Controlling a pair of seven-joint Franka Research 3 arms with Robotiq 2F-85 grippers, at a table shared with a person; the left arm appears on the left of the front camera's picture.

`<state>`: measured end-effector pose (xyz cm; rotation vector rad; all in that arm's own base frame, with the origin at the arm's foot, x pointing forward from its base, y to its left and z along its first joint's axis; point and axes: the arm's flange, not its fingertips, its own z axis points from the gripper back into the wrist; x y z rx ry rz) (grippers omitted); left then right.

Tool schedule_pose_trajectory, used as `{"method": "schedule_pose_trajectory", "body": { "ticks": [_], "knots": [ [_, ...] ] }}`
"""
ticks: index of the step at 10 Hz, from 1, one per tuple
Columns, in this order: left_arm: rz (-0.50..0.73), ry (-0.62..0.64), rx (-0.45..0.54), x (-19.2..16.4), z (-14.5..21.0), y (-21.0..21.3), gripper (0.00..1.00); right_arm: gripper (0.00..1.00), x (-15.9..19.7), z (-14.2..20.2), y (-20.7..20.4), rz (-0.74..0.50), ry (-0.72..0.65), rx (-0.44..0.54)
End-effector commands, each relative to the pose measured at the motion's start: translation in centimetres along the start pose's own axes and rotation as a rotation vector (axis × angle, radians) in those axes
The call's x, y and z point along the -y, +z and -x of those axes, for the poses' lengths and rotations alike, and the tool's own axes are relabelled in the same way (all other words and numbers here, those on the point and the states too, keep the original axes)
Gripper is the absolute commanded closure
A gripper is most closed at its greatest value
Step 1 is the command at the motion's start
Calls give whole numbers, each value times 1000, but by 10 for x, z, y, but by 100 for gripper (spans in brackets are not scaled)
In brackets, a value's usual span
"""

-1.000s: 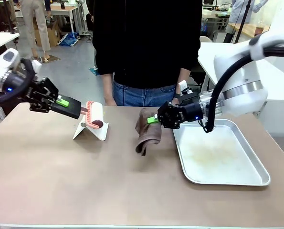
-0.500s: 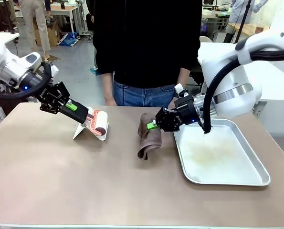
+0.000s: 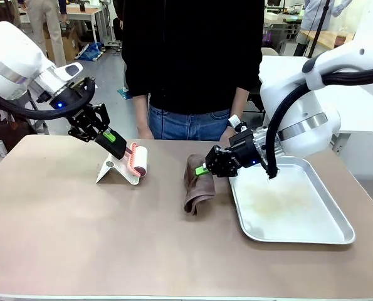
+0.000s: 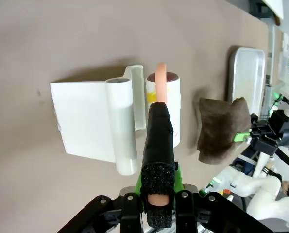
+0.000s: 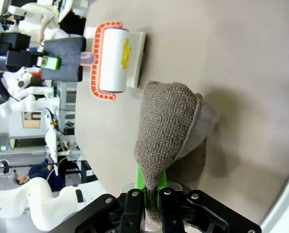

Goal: Clean the surface of the table.
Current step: Return the Lint Roller and towel to their original positions.

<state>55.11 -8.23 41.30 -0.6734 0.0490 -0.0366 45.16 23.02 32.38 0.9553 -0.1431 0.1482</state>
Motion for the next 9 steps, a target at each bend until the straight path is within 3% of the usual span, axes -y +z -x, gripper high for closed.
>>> {"method": "schedule_pose_trajectory", "body": {
  "ticks": [1,9],
  "knots": [
    [-59,14,12,1,-4,0,78,91,-1,-6,2,-11,-22,14],
    [-82,1,-12,-6,-6,2,78,91,5,-8,5,-28,-20,41]
  ]
}}
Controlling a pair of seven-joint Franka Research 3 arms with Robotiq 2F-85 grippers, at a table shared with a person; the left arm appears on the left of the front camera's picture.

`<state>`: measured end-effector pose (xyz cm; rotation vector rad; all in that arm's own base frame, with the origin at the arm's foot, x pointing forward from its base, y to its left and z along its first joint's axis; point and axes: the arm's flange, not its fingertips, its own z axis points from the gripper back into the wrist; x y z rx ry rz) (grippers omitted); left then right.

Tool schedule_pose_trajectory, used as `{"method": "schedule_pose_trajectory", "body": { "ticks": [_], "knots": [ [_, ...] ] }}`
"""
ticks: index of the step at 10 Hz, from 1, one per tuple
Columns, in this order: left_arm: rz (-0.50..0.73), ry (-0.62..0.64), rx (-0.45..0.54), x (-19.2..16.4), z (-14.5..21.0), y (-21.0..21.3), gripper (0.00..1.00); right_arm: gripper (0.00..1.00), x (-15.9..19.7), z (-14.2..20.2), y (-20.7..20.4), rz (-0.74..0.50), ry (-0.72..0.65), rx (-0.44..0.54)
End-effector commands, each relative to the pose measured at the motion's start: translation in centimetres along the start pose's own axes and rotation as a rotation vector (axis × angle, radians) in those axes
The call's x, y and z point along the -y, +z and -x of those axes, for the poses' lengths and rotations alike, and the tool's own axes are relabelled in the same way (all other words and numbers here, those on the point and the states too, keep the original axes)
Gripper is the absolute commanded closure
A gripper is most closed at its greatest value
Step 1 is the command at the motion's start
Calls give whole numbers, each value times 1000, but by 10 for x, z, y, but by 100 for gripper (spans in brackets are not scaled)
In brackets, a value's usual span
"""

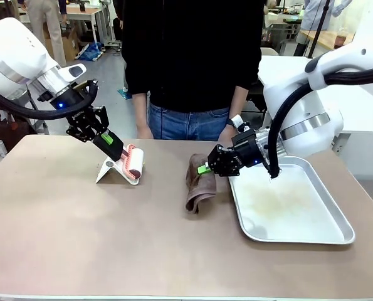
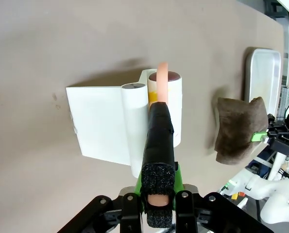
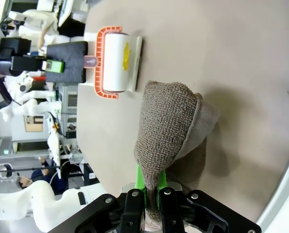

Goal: Clean the surface of the table.
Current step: Return the Lint Roller and towel to their original positions.

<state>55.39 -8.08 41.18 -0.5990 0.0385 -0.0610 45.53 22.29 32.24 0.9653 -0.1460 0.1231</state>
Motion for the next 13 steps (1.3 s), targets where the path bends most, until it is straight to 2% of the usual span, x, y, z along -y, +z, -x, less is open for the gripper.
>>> {"method": "schedule_pose_trajectory", "body": {
  "ticks": [1,9,10,11,12,13],
  "knots": [
    [2,28,-14,-7,-3,2,78,91,0,-5,1,-8,-5,31],
    [0,42,-21,-8,0,-8,78,91,4,-3,3,91,8,34],
    [1,46,-18,-7,0,-7,78,51,5,-3,3,125,4,39],
    [-10,56,-17,-7,-1,-8,78,37,4,-2,3,151,18,25],
    [-23,75,-21,-8,-2,-8,44,0,3,-1,3,184,30,16],
    [-22,75,-27,-9,-2,-8,18,0,1,0,3,204,61,14]
  ]
}}
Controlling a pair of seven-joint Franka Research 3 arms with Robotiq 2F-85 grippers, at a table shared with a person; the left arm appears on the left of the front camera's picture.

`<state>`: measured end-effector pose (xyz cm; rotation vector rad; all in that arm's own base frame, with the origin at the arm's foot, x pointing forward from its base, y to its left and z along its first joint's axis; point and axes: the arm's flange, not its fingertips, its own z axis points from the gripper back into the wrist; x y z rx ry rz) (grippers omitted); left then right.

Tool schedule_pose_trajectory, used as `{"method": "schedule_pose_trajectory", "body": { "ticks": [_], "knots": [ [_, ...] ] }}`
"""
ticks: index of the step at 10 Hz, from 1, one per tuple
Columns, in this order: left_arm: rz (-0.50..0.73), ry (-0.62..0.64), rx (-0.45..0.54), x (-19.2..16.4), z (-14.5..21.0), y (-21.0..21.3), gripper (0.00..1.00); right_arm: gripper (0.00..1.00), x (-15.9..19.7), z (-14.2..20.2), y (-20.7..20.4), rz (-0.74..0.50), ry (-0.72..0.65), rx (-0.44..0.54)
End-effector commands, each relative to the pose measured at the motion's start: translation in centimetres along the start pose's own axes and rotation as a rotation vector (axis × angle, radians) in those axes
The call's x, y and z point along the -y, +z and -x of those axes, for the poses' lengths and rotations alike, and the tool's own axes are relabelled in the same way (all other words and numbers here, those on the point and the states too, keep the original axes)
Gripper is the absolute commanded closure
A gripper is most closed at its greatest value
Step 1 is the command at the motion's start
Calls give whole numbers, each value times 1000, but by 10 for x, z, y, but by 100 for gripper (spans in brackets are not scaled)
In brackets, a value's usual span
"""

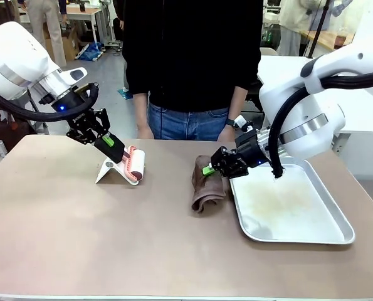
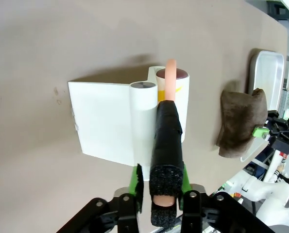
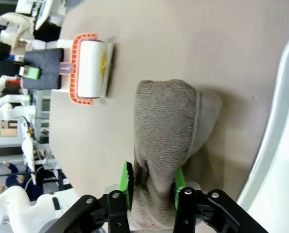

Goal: Clean the surface of the table.
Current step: Return the Lint Roller and towel to their original positions.

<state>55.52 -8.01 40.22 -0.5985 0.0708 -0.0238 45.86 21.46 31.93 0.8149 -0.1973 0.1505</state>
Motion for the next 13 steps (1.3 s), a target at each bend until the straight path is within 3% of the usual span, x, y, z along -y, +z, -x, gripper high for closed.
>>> {"method": "schedule_pose_trajectory", "body": {
  "ticks": [1,2,3,4,10,13],
  "knots": [
    [-21,32,-6,-2,-1,0,0,0,-8,2,-1,56,22,-7],
    [-14,32,-2,-2,0,1,0,12,-7,2,-1,54,30,-2],
    [-9,31,4,-1,0,2,0,3,-9,3,1,54,50,7],
    [1,28,13,0,1,5,0,0,-12,5,3,61,84,20],
    [36,2,54,1,17,23,0,0,-48,6,-3,387,293,5],
    [56,-7,79,-1,25,35,0,0,-68,10,15,536,395,19]
  ]
}}
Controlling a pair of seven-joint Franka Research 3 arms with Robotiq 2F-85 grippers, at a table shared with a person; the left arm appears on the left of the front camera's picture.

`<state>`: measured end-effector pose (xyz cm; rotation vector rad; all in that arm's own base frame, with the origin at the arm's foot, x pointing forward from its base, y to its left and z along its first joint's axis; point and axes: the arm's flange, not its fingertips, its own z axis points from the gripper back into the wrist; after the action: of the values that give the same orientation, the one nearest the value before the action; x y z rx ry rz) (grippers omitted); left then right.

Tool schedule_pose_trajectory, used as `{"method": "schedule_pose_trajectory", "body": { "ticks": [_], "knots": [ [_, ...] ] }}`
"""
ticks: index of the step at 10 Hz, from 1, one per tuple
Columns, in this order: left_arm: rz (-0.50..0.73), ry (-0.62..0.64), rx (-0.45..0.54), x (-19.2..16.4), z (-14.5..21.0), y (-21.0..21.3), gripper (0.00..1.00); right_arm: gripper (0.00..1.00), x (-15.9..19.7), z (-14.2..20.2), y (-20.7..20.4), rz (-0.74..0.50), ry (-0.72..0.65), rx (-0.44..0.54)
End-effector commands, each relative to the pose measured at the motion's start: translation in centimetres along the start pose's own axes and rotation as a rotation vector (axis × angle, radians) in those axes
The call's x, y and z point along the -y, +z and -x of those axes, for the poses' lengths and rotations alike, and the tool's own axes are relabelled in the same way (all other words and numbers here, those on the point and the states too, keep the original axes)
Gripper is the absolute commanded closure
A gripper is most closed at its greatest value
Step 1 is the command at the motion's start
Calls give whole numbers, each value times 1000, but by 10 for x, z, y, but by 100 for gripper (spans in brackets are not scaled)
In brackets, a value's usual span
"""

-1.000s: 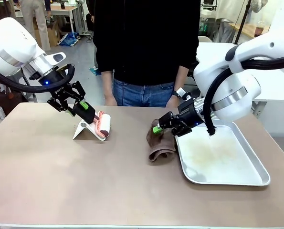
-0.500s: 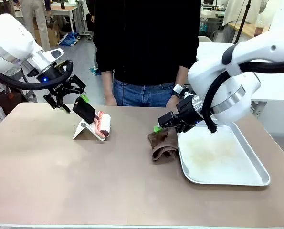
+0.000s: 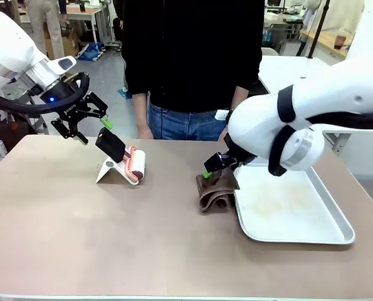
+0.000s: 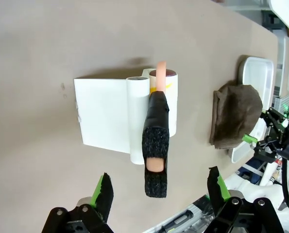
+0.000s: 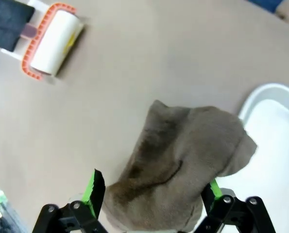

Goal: Clean the surface of the table.
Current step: Return the Lint Roller and towel to their original positions.

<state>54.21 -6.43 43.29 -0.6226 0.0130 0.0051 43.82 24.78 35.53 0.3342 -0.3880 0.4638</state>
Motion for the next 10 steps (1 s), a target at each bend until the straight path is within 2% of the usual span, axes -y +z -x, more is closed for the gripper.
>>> {"method": "schedule_pose_trajectory", "body": {
  "ticks": [1,3,4,5,7,10],
  "knots": [
    [43,-20,19,-7,12,6,0,0,-12,-6,31,149,32,-26],
    [64,-31,39,-10,21,15,0,0,-18,-11,62,185,68,-18],
    [81,-37,66,-13,30,29,0,0,-13,-11,80,147,35,3],
    [124,-40,47,-20,42,48,0,0,-1,-6,93,80,-46,19],
    [238,-53,-17,-41,76,89,0,0,27,21,114,-120,-243,39],
    [349,-26,34,-90,130,131,0,0,66,71,150,-480,-434,39]
  ]
}}
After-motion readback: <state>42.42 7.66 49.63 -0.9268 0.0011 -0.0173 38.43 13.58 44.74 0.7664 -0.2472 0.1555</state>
